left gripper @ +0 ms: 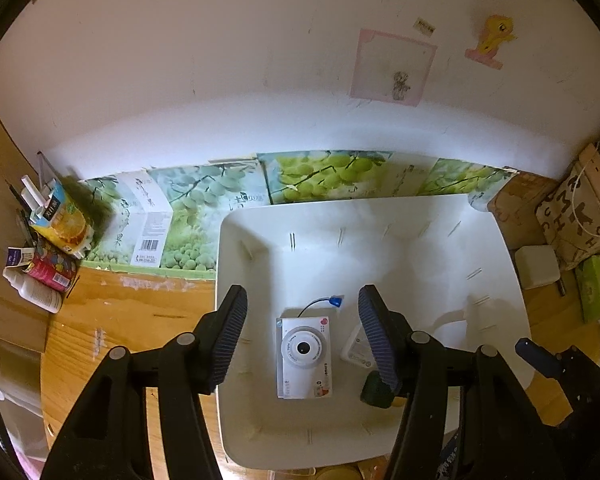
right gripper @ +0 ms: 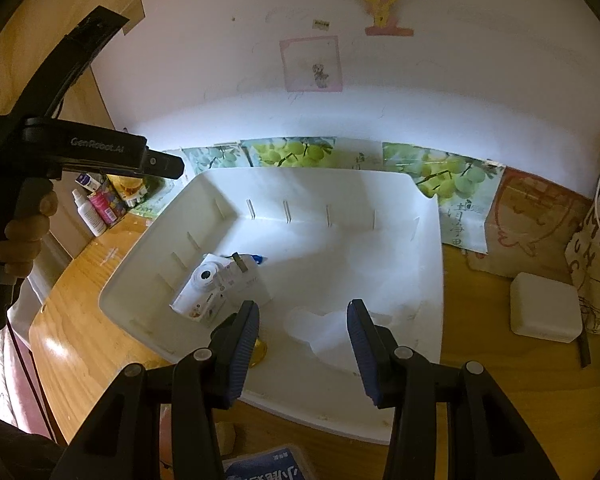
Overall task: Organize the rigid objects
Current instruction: 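Open the left tool to set the device in the bin while the right tool releases the cylinder, then withdraw both open tools from the bin back over the remaining desk items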
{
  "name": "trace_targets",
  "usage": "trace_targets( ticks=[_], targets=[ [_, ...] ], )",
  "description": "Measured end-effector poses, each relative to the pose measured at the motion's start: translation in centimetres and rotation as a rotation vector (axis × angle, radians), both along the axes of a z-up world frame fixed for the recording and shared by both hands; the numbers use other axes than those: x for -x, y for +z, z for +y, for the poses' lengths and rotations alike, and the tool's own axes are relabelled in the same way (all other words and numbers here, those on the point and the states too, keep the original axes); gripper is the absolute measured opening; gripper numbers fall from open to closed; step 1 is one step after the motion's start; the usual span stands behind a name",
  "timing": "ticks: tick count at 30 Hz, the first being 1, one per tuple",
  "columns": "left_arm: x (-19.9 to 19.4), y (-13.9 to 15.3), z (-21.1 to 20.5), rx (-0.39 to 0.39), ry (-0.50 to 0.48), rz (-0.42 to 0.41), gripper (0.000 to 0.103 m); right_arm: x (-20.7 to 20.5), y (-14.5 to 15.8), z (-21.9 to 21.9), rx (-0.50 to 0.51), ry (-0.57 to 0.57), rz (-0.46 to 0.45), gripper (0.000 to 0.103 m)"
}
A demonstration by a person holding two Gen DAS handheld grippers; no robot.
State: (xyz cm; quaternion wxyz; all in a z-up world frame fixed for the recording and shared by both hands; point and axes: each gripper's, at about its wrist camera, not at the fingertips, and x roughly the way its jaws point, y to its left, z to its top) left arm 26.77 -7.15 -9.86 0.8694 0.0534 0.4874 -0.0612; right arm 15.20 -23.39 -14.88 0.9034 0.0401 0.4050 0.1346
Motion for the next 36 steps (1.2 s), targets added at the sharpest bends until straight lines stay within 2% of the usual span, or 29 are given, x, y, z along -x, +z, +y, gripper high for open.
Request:
trace_targets(
  ticks=[4,6,15,21,29,36],
  targets=[
    [0.8,0.9,0.6,0.017,0.005,-0.025,0.072,0.7,0.8,0.2,0.009,-0.01,-0.02,0.047],
    [1.3,1.3,1.0,0.02,0.013,-0.039,0.079,1.1,1.2,0.3,0.013,-0.014,-0.031,0.047],
    [4.8,2.8,3.6,0.036,0.055,-0.061,0.081,3.4,3.3,1.1,0.033,-0.028,-0.081,0.064],
    [7.5,3.4,6.1,0.042,0.077,-0.079,0.081,5.2,4.4,2.3,0.053,-0.042,-0.099,0.071],
    [11.0,3.4,9.8,0.103,0.116,-0.061,0.081,8.2,5.2,4.2,0.053,-0.075,-0.091,0.073],
    [13.7,2.7,12.1,0.093,0.106,-0.036,0.081,11.3,4.4,6.4,0.048,-0.116,-0.047,0.075]
  ],
)
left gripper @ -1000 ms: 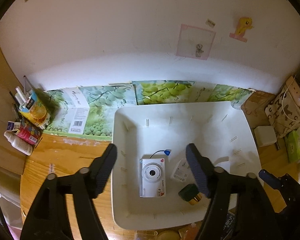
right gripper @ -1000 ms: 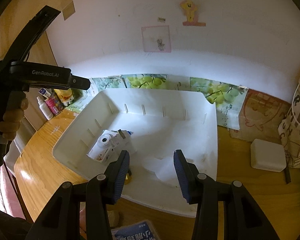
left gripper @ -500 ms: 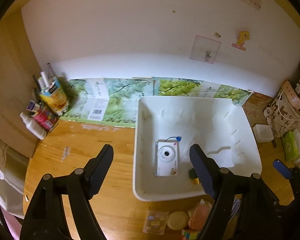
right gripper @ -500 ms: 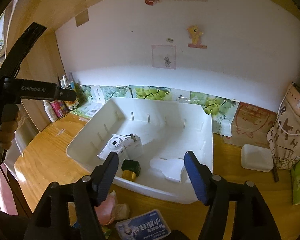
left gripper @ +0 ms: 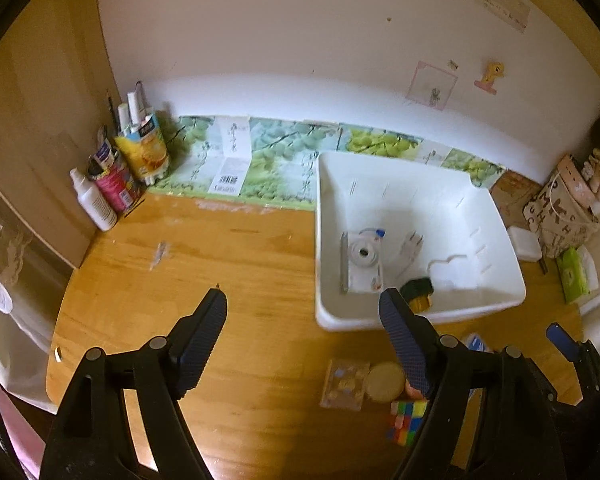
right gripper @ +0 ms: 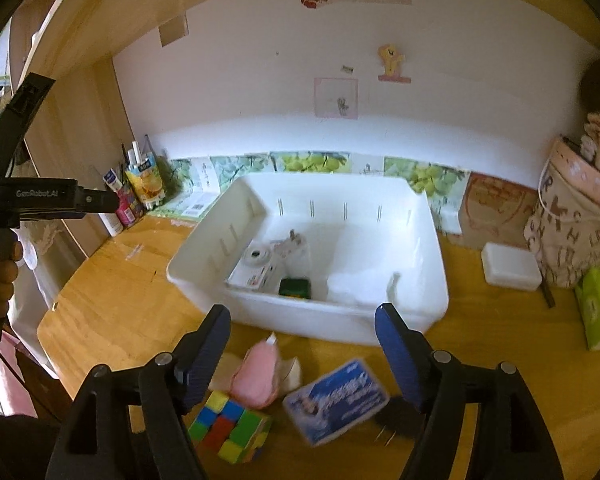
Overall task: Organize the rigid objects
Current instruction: 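Withdraw both open tools from the bin back over the remaining desk items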
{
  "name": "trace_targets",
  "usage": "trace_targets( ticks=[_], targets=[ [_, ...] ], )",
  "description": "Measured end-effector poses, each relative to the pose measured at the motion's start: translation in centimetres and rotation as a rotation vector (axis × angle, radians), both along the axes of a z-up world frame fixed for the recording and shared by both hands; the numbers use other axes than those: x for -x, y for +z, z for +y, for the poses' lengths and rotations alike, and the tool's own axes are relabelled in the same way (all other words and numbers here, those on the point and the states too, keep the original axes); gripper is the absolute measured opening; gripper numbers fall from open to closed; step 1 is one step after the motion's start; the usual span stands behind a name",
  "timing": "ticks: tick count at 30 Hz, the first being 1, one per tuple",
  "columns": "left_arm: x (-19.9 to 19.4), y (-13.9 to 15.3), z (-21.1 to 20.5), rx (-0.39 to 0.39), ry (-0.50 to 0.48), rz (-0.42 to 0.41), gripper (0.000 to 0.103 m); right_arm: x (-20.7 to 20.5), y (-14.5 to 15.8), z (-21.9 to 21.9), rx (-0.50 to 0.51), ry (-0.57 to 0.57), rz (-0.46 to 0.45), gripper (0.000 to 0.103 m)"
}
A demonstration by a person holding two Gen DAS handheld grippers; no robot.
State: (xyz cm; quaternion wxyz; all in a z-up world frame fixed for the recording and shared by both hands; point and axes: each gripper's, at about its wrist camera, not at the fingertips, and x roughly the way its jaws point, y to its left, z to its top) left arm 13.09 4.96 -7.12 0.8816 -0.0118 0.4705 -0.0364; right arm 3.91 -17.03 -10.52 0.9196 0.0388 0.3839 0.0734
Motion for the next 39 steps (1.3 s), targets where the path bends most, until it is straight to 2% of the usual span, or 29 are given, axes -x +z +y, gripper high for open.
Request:
trace_targets(
  ticks=[13,20,29,39],
  targets=[
    [4.3,-2.6,3.3,0.043,-0.063,0.06,0.081,6.2,-1.9,4.1,0.003,-0.126,0.082,0.075],
    [6.0,-4.7,3.9,0.069,-0.131,0.122,0.081,9.0,-2.9,5.4,-0.008,-0.224,0.138,0.078],
    [7.6,-6.8,2.6,0.089,-0.213,0.195,0.084,11.8,-4.3,6.1,-0.009,-0.291,0.221,0.078],
    [8.3,-7.5,-0.4,0.097,-0.262,0.232,0.084,11.9,-5.1,5.1,0.031,-0.297,0.258,0.078]
  ],
)
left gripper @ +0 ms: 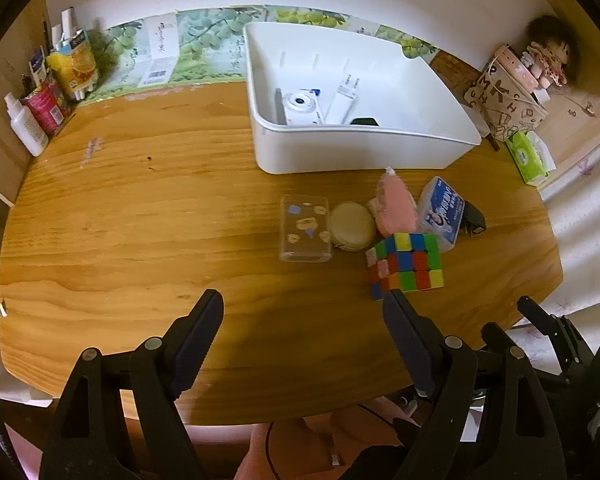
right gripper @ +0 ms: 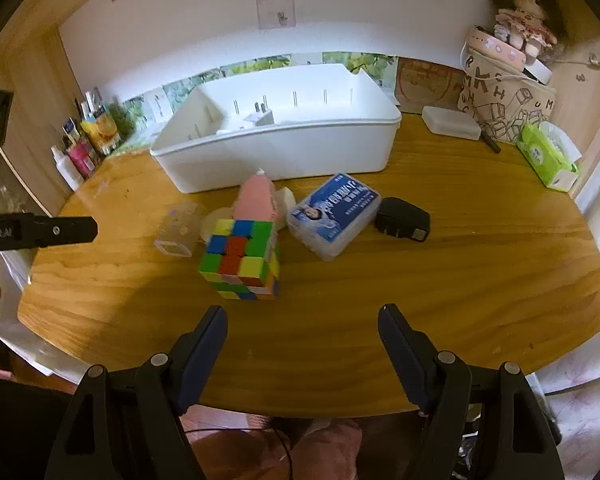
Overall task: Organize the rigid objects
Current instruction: 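Withdraw both open tools from the bin back over the remaining desk items, then grasp the Rubik's cube with the left tool while the right tool grasps the black charger plug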
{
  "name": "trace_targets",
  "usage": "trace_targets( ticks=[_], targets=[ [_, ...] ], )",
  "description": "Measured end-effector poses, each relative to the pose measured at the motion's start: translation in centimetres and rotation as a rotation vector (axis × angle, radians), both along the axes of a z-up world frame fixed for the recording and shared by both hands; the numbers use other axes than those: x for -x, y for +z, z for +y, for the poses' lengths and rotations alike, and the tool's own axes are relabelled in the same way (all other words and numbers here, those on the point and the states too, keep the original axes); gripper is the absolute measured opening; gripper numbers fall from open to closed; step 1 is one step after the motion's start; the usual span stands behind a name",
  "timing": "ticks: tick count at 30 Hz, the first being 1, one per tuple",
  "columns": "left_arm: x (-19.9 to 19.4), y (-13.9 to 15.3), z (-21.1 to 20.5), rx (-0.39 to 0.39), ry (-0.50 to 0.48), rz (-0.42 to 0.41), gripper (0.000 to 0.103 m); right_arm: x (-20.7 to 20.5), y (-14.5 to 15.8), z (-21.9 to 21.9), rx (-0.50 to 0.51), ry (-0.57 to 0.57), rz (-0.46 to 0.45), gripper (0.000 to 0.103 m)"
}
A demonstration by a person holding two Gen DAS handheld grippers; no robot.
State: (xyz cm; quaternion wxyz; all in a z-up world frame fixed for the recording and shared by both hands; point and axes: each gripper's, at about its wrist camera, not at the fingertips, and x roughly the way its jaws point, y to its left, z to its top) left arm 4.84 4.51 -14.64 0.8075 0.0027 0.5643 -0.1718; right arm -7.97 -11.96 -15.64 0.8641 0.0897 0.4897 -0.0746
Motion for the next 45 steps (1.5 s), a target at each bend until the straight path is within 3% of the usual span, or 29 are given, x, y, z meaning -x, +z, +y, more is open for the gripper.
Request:
trace_targets(
  ticks=[10,22,33,45],
  targets=[
    [-0.6,-0.7,-5.3,-0.021,0.029,0.044,0.084,-1.3,-0.9,-4.0,0.056,0.097,0.015,0.078],
    [-1.5,-3.4,-11.0,-0.057,0.16,0.155,0.084,-4.4,-2.0,-9.9,0.049,0.29,0.032,0.078],
    [-1.9,-5.8,-12.1,-0.101,0.309,0.242,0.084,-7.6,-4.1,-12.5,0.042,0.438,0.052,0.078],
    [-3.0,-7.9,-12.4,-0.141,0.38,0.329,0.084,-10.2,-7.1,-13.0,0.017,0.528,0.124,0.078]
  ],
)
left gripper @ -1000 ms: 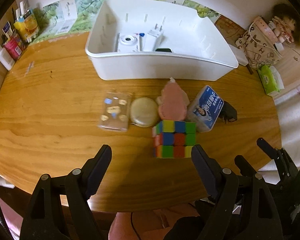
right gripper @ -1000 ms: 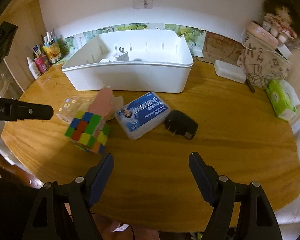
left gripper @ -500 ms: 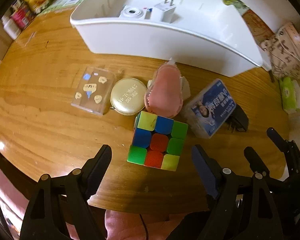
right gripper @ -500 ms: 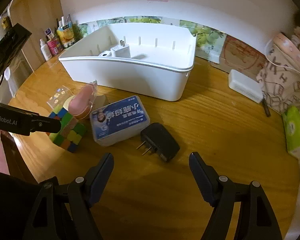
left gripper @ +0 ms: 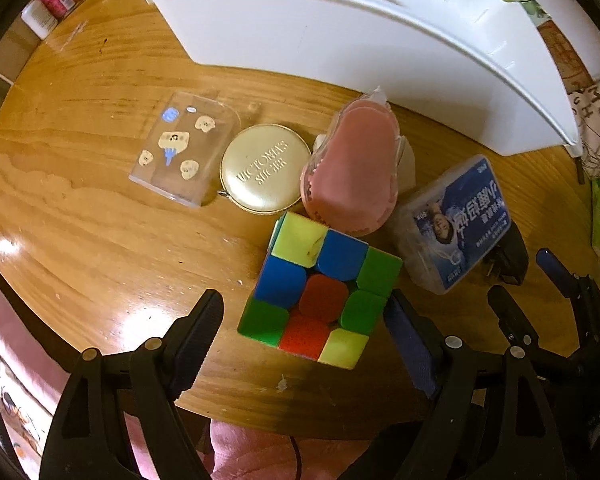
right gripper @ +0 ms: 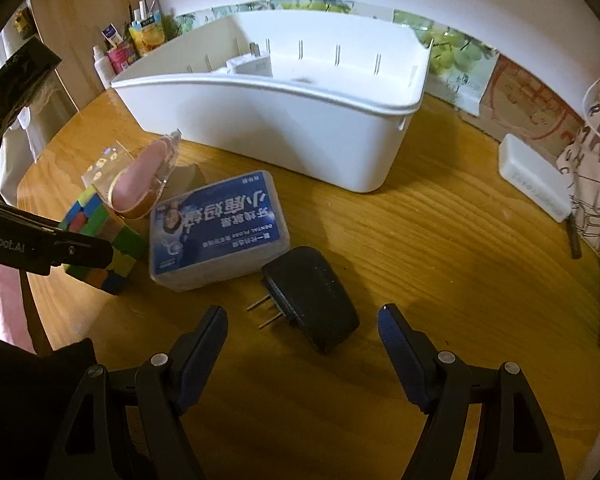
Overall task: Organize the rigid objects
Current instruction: 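Grasp the Rubik's cube with the left tool while the right tool grasps the black charger plug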
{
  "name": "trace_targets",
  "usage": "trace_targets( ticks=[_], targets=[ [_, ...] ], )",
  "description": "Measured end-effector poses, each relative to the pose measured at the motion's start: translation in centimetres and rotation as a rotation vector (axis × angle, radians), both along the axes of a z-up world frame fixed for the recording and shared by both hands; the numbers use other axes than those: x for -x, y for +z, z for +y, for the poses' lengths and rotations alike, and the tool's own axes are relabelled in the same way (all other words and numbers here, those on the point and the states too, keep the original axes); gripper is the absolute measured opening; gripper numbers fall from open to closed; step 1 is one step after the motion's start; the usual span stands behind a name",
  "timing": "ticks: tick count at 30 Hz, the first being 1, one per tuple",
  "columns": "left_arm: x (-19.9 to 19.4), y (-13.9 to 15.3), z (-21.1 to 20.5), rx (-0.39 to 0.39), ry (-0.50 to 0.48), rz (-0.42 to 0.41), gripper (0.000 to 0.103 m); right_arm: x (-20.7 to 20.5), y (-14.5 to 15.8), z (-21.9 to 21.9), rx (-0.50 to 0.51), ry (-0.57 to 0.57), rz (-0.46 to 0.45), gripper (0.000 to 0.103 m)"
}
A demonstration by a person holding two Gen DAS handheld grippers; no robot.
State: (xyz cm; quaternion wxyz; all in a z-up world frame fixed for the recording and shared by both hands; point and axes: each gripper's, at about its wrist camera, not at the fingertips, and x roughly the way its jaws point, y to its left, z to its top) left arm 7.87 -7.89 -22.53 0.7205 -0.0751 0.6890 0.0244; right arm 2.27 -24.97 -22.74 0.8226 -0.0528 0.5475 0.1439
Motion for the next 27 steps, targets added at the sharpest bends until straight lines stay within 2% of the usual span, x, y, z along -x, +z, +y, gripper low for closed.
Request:
trace_targets(
  ticks=[11,17,22,27],
  targets=[
    [-2.0,-1.5,-1.1,-0.016,0.066,0.04,0.084,-1.5,-2.2,-0.1,0.004,0.066,0.076,0.078],
    [-2.8,-2.3,-0.8,-0.01,0.087,0.054,0.083,-1.6,-2.3,0.0,0.007,0.089,0.059,0.078],
    [-3.6,-3.0,-0.3,0.011,0.086,0.056,0.075,-1.7,-2.2,-0.1,0.007,0.1,0.048,0.078],
    [-4.3,-3.3,-0.6,0.012,0.092,0.064,0.073,-1.8,-2.1,0.3,0.004,0.113,0.036,0.071]
  ],
)
